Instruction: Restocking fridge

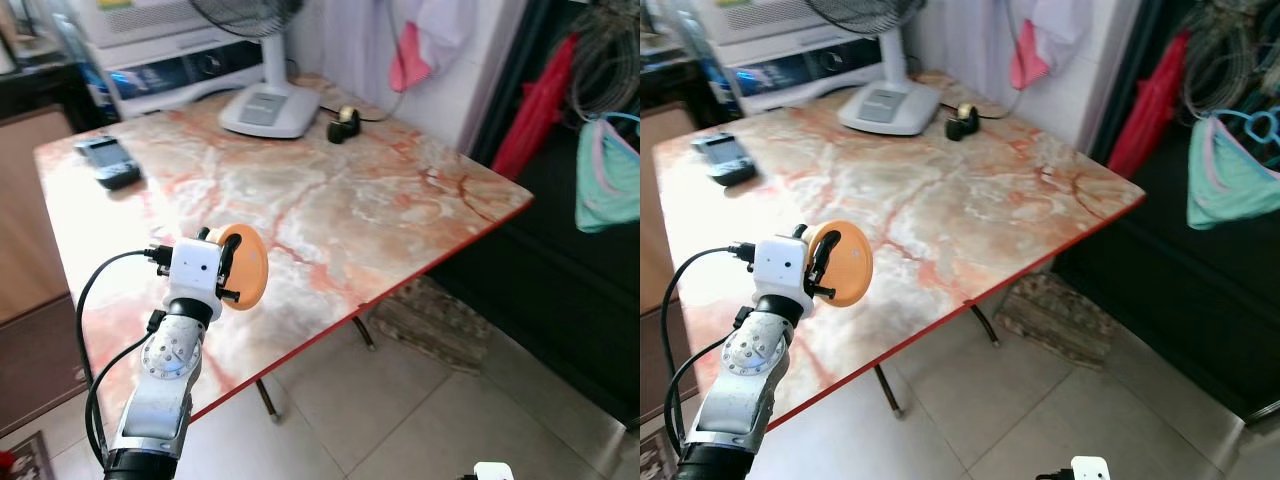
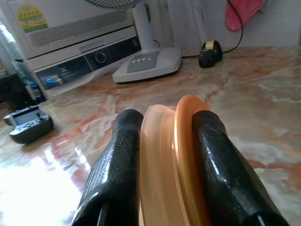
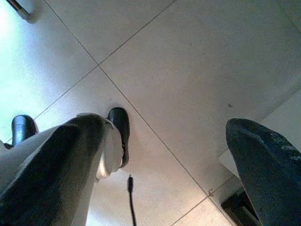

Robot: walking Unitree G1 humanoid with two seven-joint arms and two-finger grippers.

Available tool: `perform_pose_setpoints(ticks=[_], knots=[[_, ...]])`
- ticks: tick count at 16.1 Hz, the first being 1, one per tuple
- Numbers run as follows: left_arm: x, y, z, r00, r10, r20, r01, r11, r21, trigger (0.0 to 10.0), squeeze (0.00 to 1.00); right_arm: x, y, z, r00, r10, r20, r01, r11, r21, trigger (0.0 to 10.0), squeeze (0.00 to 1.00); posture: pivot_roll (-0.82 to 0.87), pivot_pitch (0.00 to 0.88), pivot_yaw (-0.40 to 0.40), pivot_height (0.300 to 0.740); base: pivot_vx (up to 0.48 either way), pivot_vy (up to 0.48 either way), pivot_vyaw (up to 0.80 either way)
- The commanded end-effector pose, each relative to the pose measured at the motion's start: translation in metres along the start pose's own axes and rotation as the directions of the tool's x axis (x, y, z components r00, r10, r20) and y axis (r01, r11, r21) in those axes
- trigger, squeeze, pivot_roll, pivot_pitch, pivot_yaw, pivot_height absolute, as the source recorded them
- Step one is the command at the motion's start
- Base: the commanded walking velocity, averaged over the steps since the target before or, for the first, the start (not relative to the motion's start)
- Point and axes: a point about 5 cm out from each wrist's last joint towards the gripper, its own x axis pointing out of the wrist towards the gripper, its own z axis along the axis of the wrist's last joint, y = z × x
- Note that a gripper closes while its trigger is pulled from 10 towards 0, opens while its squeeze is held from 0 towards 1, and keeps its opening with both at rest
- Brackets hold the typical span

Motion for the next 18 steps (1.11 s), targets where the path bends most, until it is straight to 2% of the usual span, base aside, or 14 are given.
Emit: perform_pose_setpoints(ticks=[1, 7, 8, 10, 18], knots=[[0.0032, -0.0002, 0.0089, 0.999, 0.003, 0.048, -0.003, 1.0, 0.001, 10.0, 0.0, -0.0003, 0.0019, -0.0038, 1.0, 0.005, -0.014, -0.005, 1.0, -0.001, 10.0, 0.0, 0.05, 0.0, 0.008, 0.74, 0.0, 0.0, -0.73], [0.0038, -0.0019, 0.0102, 0.999, -0.007, 0.054, 0.005, 0.999, 0.044, 10.0, 0.0, -0.0001, 0.0016, -0.003, 1.0, 0.003, -0.015, -0.003, 1.0, 0.004, 10.0, 0.0, 0.05, 0.0, 0.005, 0.74, 0.0, 0.0, -0.72], [0.0033, -0.0023, 0.0098, 0.998, -0.009, 0.054, 0.007, 0.999, 0.047, 10.0, 0.0, -0.0001, 0.0016, -0.0029, 1.0, 0.003, -0.015, -0.003, 1.0, 0.003, 10.0, 0.0, 0.05, 0.0, 0.005, 0.74, 0.0, -0.42, -0.72], [0.0031, -0.0022, 0.0097, 0.999, 0.0, 0.052, -0.002, 1.0, 0.025, 10.0, 0.0, 0.0, 0.0013, -0.0024, 1.0, 0.004, -0.014, -0.004, 1.0, 0.002, 10.0, 0.0, 0.05, 0.0, 0.004, 0.74, 0.0, -0.206, -0.72], [0.003, -0.0086, 0.0075, 0.999, -0.023, 0.041, 0.022, 0.999, 0.033, 10.0, 0.0, 0.0002, 0.0008, -0.0009, 1.0, 0.003, -0.014, -0.003, 1.0, 0.0, 10.0, 0.0, 0.05, 0.0, 0.001, 0.74, 0.0, -0.032, -0.72]])
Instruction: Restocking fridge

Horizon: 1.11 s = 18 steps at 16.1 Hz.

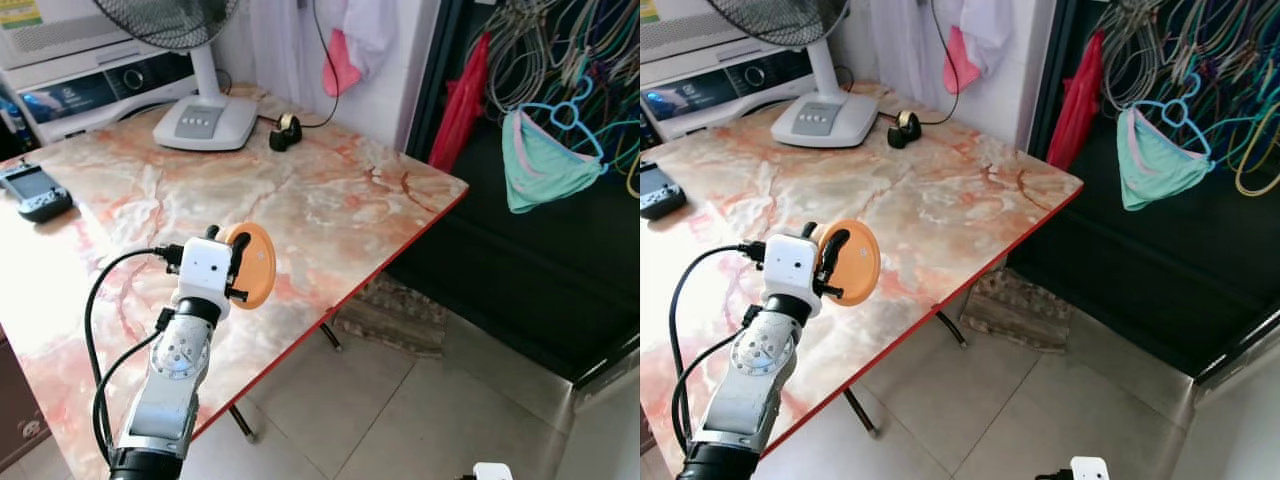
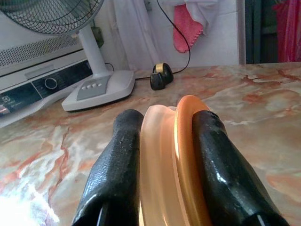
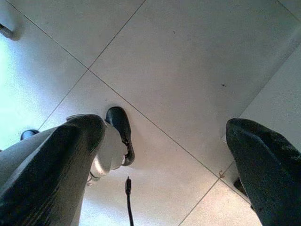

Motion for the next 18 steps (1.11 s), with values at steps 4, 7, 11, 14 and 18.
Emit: perform_pose_setpoints(ticks=[4, 7, 11, 14, 18], knots=[[0.002, -0.0022, 0.0041, 1.0, -0.011, 0.018, 0.011, 1.0, 0.006, 10.0, 0.0, -0.0002, -0.0005, -0.0016, 1.0, 0.001, -0.01, -0.001, 1.0, -0.002, 10.0, 0.0, 0.05, 0.0, 0.001, 0.74, 0.0, -0.329, -0.72], [0.0019, -0.0034, 0.0042, 1.0, -0.016, 0.019, 0.016, 1.0, 0.009, 10.0, 0.0, -0.0003, -0.0006, -0.0018, 1.0, 0.001, -0.011, -0.001, 1.0, -0.002, 10.0, 0.0, 0.05, 0.0, 0.0, 0.74, 0.0, -0.27, -0.72], [0.0018, -0.004, 0.0041, 1.0, -0.019, 0.022, 0.019, 1.0, -0.009, 10.0, 0.0, -0.0002, -0.0004, -0.0015, 1.0, 0.002, -0.01, -0.002, 1.0, -0.003, 10.0, 0.0, 0.05, 0.0, 0.0, 0.74, 0.0, -0.149, -0.72], [0.0027, -0.0038, 0.0053, 0.999, -0.016, 0.028, 0.016, 1.0, -0.014, 10.0, 0.0, -0.0001, -0.0002, -0.0012, 1.0, 0.002, -0.01, -0.002, 1.0, -0.001, 10.0, 0.0, 0.05, 0.0, 0.0, 0.74, 0.0, 0.0, -0.72], [0.0037, -0.0021, 0.0042, 1.0, -0.005, 0.022, 0.005, 1.0, -0.022, 10.0, 0.0, 0.0, 0.0, -0.0007, 1.0, 0.003, -0.009, -0.003, 1.0, 0.0, 10.0, 0.0, 0.05, 0.0, 0.002, 0.74, 0.0, 0.0, -0.72]])
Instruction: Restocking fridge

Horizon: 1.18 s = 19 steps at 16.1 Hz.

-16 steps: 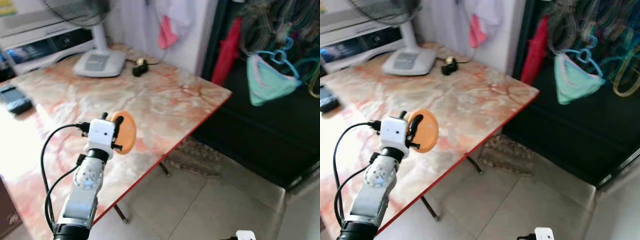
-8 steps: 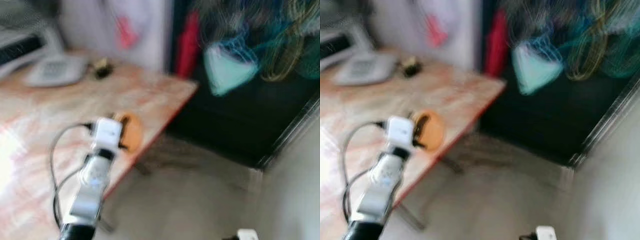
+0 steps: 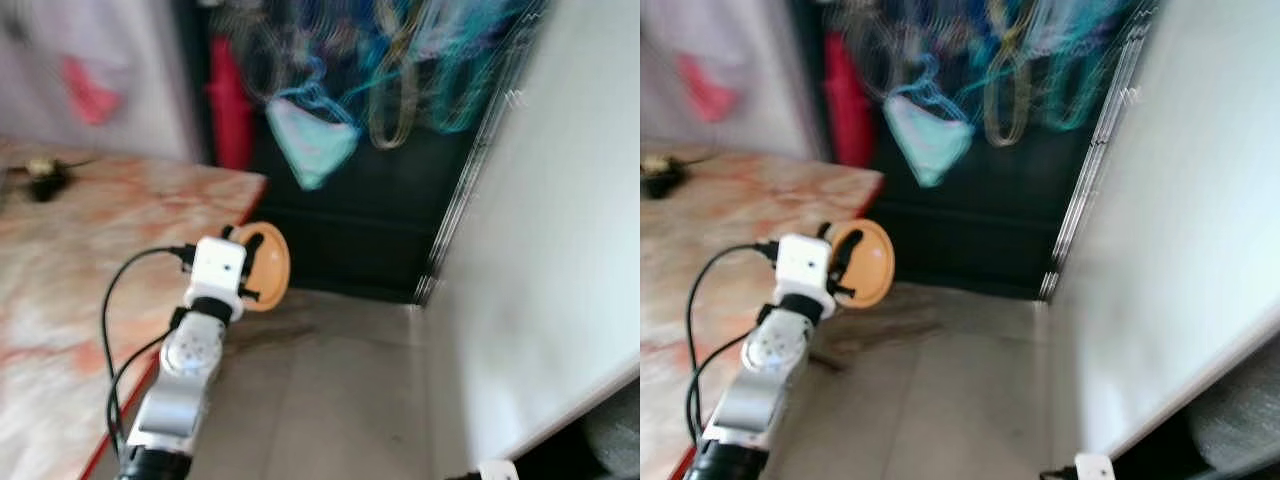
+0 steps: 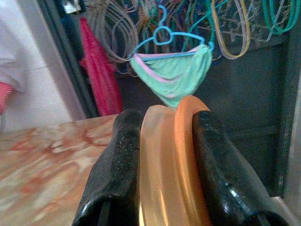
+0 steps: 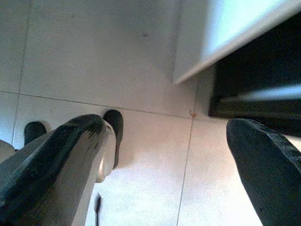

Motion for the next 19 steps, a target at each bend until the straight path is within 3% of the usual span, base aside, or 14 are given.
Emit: perform_pose_setpoints(ticks=[1, 5, 8, 9, 11, 15, 16, 19], knots=[[0.001, 0.012, -0.001, 0.999, 0.047, -0.002, -0.047, 0.999, -0.004, 10.0, 0.0, 0.0, 0.004, -0.004, 1.0, 0.01, -0.012, -0.01, 1.0, 0.005, 10.0, 0.0, 0.05, 0.0, 0.004, 0.74, 0.0, 0.0, -0.72], [-0.003, 0.03, -0.036, 0.975, 0.137, -0.177, -0.157, 0.982, -0.104, 10.0, 0.0, 0.001, 0.005, -0.001, 1.0, 0.017, -0.008, -0.017, 1.0, 0.003, 10.0, 0.0, 0.04, 0.0, 0.007, 0.74, 0.0, 0.0, -0.72], [-0.02, 0.041, -0.091, 0.9, 0.167, -0.402, -0.262, 0.945, -0.194, 10.0, 0.0, 0.002, 0.006, 0.003, 1.0, 0.018, -0.001, -0.018, 1.0, 0.004, 10.0, 0.0, 0.02, 0.0, 0.015, 0.74, 0.0, 0.0, -0.72], [-0.031, 0.037, -0.113, 0.857, 0.122, -0.5, -0.26, 0.941, -0.217, 10.0, 0.0, 0.002, 0.007, 0.005, 1.0, 0.016, 0.001, -0.016, 1.0, 0.005, 10.0, 0.0, 0.0, 0.0, 0.016, 0.74, 0.0, 0.0, -0.71], [-0.048, 0.031, -0.137, 0.795, 0.085, -0.6, -0.257, 0.944, -0.206, 10.0, 0.0, 0.003, 0.007, 0.007, 1.0, 0.012, 0.002, -0.012, 1.0, 0.009, 10.0, 0.0, -0.02, 0.0, 0.021, 0.74, 0.0, 0.0, -0.72], [-0.069, 0.021, -0.161, 0.715, 0.026, -0.698, -0.248, 0.944, -0.219, 10.0, 0.0, 0.003, 0.011, 0.007, 1.0, 0.009, 0.0, -0.009, 1.0, 0.021, 10.0, 0.0, -0.03, 0.0, 0.035, 0.74, 0.0, 0.0, -0.72], [-0.081, 0.016, -0.171, 0.669, 0.005, -0.743, -0.25, 0.943, -0.219, 10.0, 0.0, 0.004, 0.013, 0.007, 1.0, 0.014, 0.001, -0.014, 1.0, 0.027, 10.0, 0.0, -0.05, 0.0, 0.039, 0.74, 0.0, 0.0, -0.72], [-0.086, 0.015, -0.175, 0.646, 0.001, -0.763, -0.264, 0.938, -0.223, 10.0, 0.0, 0.004, 0.015, 0.008, 1.0, 0.015, 0.006, -0.016, 0.999, 0.032, 10.0, 0.0, -0.06, 0.0, 0.041, 0.74, 0.0, 0.0, -0.72]])
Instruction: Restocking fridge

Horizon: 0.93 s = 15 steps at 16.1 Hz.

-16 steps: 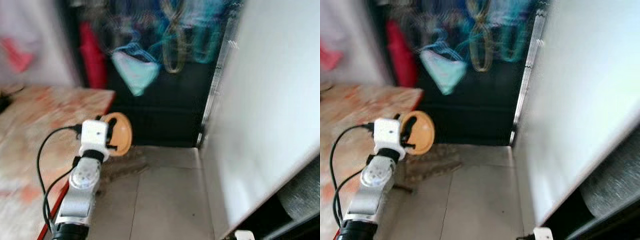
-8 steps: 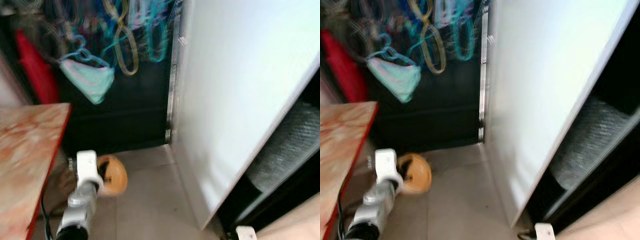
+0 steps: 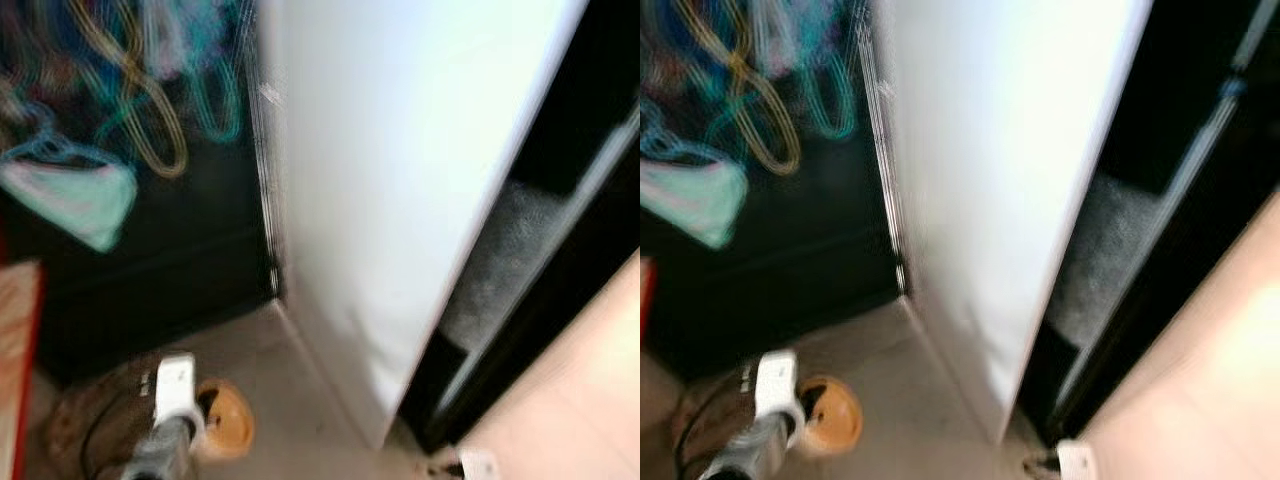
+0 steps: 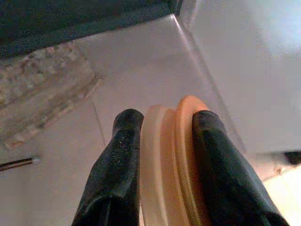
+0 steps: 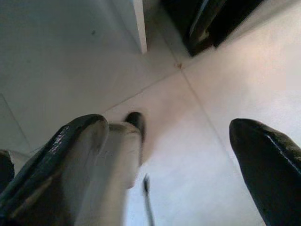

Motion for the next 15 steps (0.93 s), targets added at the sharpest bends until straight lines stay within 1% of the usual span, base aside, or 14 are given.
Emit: perform_pose_setpoints(ticks=[1, 2, 3, 5, 8, 10, 11, 12, 13, 14, 15], knots=[[0.002, -0.004, 0.006, 1.0, -0.014, 0.021, 0.014, 1.0, 0.009, 10.0, 0.0, -0.001, -0.005, -0.002, 1.0, -0.017, -0.006, 0.017, 1.0, 0.016, 10.0, 0.0, -0.06, 0.0, 0.041, 0.74, 0.0, 0.0, -0.72], [0.002, -0.004, 0.001, 1.0, -0.004, -0.006, 0.004, 1.0, -0.001, 10.0, 0.0, -0.001, -0.005, 0.001, 1.0, -0.024, 0.003, 0.024, 0.999, 0.025, 10.0, 0.0, -0.16, 0.0, 0.066, 0.74, 0.0, 0.0, -0.72], [0.0, -0.004, -0.011, 0.998, 0.014, -0.062, -0.016, 1.0, -0.027, 10.0, 0.0, 0.0, -0.006, 0.006, 0.999, -0.04, 0.022, 0.039, 0.998, 0.039, 10.0, 0.0, -0.18, 0.0, 0.067, 0.74, 0.0, 0.0, -0.72], [0.0, -0.003, -0.015, 0.996, 0.027, -0.087, -0.029, 0.999, -0.022, 10.0, 0.0, 0.0, -0.009, 0.01, 0.998, -0.051, 0.022, 0.05, 0.998, 0.043, 10.0, 0.0, -0.17, 0.003, 0.068, 0.74, 0.0, 0.0, -0.72], [0.0, -0.002, -0.017, 0.992, 0.053, -0.112, -0.058, 0.997, -0.047, 10.0, 0.0, 0.0, -0.017, 0.018, 0.996, -0.085, 0.033, 0.082, 0.993, 0.081, 10.0, 0.0, -0.14, 0.01, 0.071, 0.74, 0.0, 0.0, -0.72], [0.0, -0.002, -0.018, 0.99, 0.06, -0.124, -0.072, 0.993, -0.092, 10.0, 0.0, 0.001, -0.02, 0.029, 0.996, -0.074, 0.052, 0.072, 0.996, 0.05, 10.0, 0.0, -0.11, 0.016, 0.057, 0.74, 0.0, 0.0, -0.72], [-0.001, 0.001, -0.019, 0.989, 0.075, -0.128, -0.091, 0.988, -0.124, 10.0, 0.0, 0.001, -0.02, 0.033, 0.995, -0.07, 0.065, 0.067, 0.997, 0.042, 10.0, 0.0, -0.11, 0.009, 0.054, 0.74, 0.0, 0.0, -0.64], [-0.001, 0.003, -0.019, 0.988, 0.083, -0.129, -0.101, 0.985, -0.138, 10.0, 0.0, 0.001, -0.02, 0.036, 0.995, -0.07, 0.076, 0.067, 0.997, 0.042, 10.0, 0.0, -0.1, 0.005, 0.054, 0.74, 0.0, 0.0, -0.64], [-0.002, 0.005, -0.022, 0.986, 0.098, -0.134, -0.121, 0.976, -0.179, 10.0, 0.0, 0.001, -0.023, 0.042, 0.991, -0.087, 0.103, 0.081, 0.995, 0.065, 10.0, 0.0, -0.1, 0.006, 0.046, 0.74, 0.0, 0.0, 0.0], [-0.004, 0.006, -0.026, 0.984, 0.102, -0.147, -0.13, 0.972, -0.194, 10.0, 0.0, 0.001, -0.025, 0.046, 0.989, -0.1, 0.113, 0.089, 0.991, 0.097, 10.0, 0.0, -0.08, 0.003, 0.036, 0.74, 0.0, 0.0, 0.0], [-0.004, 0.006, -0.029, 0.982, 0.105, -0.154, -0.135, 0.97, -0.201, 10.0, 0.0, 0.001, -0.025, 0.05, 0.988, -0.099, 0.121, 0.088, 0.991, 0.098, 10.0, 0.0, -0.07, 0.002, 0.032, 0.74, 0.0, 0.0, 0.0]])
